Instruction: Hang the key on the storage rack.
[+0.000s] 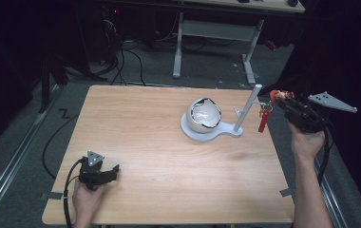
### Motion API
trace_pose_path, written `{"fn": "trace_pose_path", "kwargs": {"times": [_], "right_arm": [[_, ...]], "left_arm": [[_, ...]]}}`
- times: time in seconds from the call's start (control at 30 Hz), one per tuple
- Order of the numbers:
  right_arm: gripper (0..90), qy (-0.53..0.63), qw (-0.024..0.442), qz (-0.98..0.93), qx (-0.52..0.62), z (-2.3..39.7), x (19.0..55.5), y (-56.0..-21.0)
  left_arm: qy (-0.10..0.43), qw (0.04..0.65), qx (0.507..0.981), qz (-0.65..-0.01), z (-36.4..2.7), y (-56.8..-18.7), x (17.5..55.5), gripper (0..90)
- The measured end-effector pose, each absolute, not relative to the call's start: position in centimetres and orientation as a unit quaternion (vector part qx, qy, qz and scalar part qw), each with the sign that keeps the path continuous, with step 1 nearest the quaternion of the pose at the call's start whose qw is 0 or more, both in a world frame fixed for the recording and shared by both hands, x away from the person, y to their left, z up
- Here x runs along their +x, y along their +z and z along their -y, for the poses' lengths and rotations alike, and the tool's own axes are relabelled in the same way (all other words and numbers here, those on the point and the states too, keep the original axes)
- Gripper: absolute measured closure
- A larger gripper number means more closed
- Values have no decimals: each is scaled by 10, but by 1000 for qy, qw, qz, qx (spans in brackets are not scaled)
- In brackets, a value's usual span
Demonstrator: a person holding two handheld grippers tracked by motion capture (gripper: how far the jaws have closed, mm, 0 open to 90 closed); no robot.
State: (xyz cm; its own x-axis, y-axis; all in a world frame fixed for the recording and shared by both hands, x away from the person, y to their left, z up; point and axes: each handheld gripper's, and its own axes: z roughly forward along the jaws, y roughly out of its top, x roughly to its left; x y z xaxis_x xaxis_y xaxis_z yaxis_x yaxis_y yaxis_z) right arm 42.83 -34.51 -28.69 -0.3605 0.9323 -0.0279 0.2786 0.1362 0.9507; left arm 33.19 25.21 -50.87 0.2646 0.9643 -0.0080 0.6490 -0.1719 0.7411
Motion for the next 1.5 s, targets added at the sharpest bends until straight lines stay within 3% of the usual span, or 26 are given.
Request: {"fn": "trace_pose_path", "kwargs": {"times": [0.8, 1.5], "right_arm": [[699, 470, 333, -674, 462, 338, 451, -292], [697, 465, 317, -666, 490, 351, 452, -319]], "left_arm": [[243, 325, 726, -556, -252, -509, 332, 220], [243, 325, 726, -556, -252, -509, 332, 220]]}}
